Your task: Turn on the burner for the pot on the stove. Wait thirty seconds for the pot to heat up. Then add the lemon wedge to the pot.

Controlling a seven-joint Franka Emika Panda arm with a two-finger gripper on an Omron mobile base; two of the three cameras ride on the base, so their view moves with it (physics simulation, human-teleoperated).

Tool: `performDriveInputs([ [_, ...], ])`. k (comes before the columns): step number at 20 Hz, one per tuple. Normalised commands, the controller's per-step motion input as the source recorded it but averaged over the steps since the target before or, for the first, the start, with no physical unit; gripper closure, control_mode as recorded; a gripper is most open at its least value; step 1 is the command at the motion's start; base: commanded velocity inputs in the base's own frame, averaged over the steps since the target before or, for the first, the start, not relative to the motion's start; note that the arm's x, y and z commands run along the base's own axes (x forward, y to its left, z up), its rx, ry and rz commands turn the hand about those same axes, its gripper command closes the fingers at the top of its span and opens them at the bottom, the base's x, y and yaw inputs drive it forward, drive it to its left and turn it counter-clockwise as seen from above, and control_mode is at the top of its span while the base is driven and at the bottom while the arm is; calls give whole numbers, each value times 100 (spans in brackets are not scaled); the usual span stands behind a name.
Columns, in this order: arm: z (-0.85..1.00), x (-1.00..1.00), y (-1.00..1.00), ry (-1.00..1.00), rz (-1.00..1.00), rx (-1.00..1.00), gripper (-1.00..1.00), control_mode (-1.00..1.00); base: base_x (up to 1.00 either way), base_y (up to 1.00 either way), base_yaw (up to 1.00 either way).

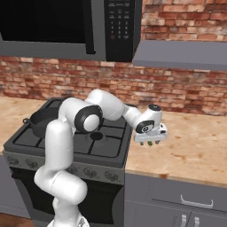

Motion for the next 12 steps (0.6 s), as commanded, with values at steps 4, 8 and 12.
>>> performDriveInputs([
  [4, 0, 0, 0, 0, 0, 0, -100, -100, 0, 0, 0],
  [8, 0, 0, 0, 0, 0, 0, -100, -100, 0, 0, 0],
  [12, 0, 0, 0, 0, 0, 0, -100, -100, 0, 0, 0],
])
